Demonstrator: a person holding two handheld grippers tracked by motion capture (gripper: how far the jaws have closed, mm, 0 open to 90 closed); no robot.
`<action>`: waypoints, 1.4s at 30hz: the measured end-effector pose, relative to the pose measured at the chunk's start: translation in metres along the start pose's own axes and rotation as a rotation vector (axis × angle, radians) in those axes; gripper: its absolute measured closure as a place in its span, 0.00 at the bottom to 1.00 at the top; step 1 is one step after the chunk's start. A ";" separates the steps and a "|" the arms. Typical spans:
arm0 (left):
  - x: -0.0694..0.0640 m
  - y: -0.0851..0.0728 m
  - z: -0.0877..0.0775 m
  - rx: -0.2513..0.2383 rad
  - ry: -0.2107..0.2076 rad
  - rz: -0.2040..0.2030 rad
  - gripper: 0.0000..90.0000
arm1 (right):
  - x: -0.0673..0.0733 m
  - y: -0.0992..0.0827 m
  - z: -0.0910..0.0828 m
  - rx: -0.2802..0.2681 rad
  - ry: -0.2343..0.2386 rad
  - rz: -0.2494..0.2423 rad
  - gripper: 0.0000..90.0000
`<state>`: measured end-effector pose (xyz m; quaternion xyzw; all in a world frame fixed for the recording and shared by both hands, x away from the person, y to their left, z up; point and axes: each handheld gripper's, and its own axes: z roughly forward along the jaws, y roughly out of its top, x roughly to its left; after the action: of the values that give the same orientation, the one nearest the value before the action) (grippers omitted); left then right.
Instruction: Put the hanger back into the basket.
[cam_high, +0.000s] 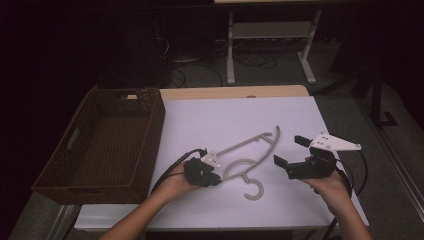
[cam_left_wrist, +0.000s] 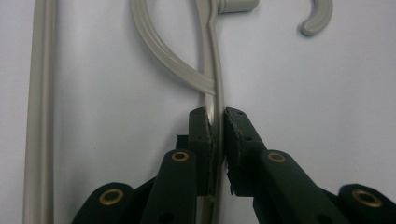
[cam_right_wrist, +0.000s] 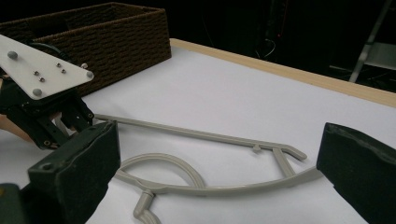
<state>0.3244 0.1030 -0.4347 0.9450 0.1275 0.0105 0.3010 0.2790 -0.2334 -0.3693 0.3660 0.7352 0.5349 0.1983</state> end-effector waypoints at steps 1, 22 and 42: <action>0.000 0.000 0.000 0.001 0.002 0.003 0.91 | 0.000 0.000 0.001 0.001 0.000 -0.003 0.00; -0.003 0.004 -0.009 -0.032 0.017 0.009 0.92 | -0.001 -0.003 0.000 0.009 0.004 0.006 0.00; 0.003 0.012 -0.047 -0.181 0.082 -0.029 0.92 | 0.000 -0.005 -0.003 0.003 -0.002 0.012 0.00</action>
<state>0.3254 0.1212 -0.3893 0.9109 0.1517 0.0562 0.3797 0.2761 -0.2361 -0.3729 0.3711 0.7337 0.5346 0.1952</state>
